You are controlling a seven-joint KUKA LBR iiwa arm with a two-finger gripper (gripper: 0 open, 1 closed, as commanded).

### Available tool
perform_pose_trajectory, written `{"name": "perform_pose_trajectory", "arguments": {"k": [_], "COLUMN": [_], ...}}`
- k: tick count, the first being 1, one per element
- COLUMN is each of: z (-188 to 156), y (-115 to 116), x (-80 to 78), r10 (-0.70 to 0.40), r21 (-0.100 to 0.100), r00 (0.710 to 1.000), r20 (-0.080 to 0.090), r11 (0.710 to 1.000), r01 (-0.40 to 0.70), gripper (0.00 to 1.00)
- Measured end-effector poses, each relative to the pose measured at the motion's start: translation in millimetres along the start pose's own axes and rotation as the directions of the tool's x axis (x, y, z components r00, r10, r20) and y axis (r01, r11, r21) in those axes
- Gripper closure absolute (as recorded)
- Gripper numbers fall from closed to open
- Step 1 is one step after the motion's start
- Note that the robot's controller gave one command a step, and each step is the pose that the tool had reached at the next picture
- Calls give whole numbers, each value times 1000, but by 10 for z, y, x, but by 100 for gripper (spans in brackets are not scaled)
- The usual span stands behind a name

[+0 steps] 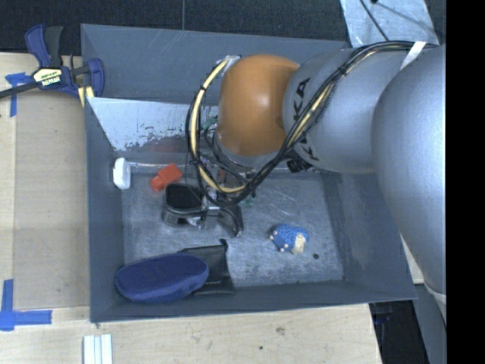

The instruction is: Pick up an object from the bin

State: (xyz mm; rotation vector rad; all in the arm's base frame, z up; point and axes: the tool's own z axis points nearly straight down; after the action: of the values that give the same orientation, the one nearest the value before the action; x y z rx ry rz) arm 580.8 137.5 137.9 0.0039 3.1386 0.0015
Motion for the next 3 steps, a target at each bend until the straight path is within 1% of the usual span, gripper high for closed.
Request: {"name": "perform_pose_trajectory", "arguments": {"k": [1, 2, 3], "z": [714, 652, -283], "y": [-159, -156, -32], "x": [16, -27, -52], "r10": [-23, -23, -54], "r21": [2, 1, 1], "r00": [1000, 1000, 999], "r20": [-6, 8, 1], "r11": [1000, 1000, 999], "r01": [23, 23, 54], "gripper": [0, 100, 100]}}
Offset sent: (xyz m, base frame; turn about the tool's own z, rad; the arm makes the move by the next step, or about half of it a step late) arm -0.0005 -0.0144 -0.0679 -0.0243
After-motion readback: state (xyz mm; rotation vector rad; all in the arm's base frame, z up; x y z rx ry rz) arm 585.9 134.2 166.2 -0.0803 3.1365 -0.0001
